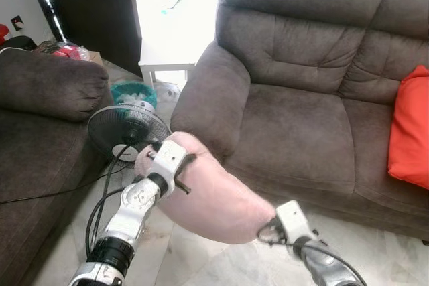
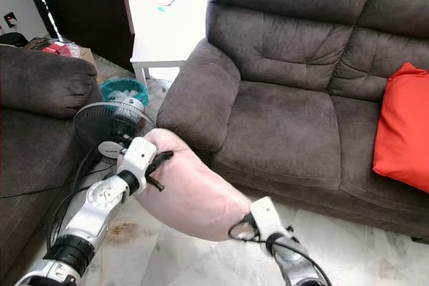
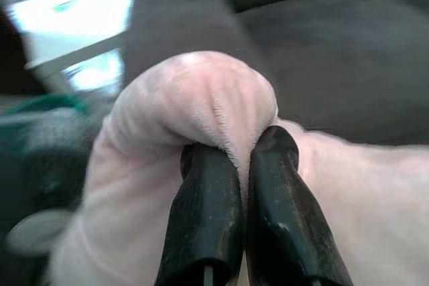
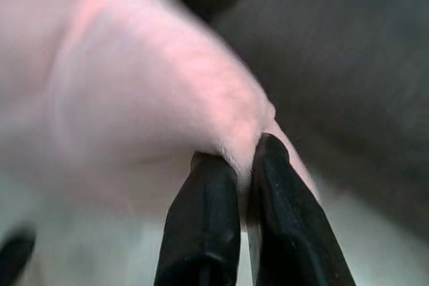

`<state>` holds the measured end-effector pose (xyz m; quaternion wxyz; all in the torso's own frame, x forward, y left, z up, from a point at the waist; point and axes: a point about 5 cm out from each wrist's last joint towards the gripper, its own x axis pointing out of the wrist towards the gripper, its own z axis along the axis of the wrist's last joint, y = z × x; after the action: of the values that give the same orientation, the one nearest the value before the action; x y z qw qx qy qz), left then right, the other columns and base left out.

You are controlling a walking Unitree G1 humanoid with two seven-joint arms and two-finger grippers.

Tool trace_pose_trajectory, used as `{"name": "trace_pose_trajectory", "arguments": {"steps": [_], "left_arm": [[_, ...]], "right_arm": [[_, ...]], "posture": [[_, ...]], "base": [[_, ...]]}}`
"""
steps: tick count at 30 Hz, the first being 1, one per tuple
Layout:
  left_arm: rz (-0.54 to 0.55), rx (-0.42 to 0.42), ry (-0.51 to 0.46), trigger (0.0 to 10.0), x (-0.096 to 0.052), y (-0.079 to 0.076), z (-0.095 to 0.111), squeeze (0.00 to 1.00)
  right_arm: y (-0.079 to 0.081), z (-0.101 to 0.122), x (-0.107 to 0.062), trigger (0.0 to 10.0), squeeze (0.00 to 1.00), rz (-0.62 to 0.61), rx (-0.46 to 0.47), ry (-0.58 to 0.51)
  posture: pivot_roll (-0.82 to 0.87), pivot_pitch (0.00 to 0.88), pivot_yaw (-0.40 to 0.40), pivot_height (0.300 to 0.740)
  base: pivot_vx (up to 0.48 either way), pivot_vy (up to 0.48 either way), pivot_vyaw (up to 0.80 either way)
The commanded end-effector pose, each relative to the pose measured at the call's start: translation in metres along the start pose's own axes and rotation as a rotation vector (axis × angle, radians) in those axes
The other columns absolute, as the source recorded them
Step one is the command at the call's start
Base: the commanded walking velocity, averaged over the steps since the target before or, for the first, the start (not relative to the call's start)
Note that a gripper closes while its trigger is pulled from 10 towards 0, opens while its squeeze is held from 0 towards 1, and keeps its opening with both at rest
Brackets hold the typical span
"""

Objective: Move the pillow to the sofa from floor

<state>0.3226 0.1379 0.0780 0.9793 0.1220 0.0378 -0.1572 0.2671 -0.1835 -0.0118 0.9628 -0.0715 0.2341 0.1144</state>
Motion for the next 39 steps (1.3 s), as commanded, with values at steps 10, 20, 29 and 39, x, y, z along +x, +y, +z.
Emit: {"name": "trace_pose_trajectory", "arguments": {"steps": [10, 20, 29, 39], "left_arm": [[0.107, -0.02, -0.195, 10.0, -0.007, -0.005, 0.024, 0.0], [0.124, 0.046, -0.312, 10.0, -0.016, -0.016, 0.042, 0.0], [0.159, 0.056, -0.317, 10.0, -0.022, -0.006, 0.042, 0.0], [0.153, 0.053, -0.29, 10.0, -0.018, 0.001, 0.039, 0.0]], "right_arm": [[0.001, 0.05, -0.01, 10.0, 0.0, -0.047, 0.145, -0.342], [-0.007, 0.074, -0.026, 10.0, 0.0, -0.137, 0.286, -0.525], [-0.005, 0.08, -0.031, 10.0, 0.0, -0.167, 0.299, -0.543], [-0.005, 0.078, -0.038, 10.0, 0.0, -0.199, 0.314, -0.552]], "posture": [[0.08, 0.049, -0.082, 0.74], [0.08, 0.035, -0.087, 0.74], [0.06, 0.0, -0.055, 0.74], [0.04, 0.0, -0.031, 0.74]], "base": [[0.0, 0.0, 0.0], [0.0, 0.0, 0.0], [0.0, 0.0, 0.0], [0.0, 0.0, 0.0]]}}
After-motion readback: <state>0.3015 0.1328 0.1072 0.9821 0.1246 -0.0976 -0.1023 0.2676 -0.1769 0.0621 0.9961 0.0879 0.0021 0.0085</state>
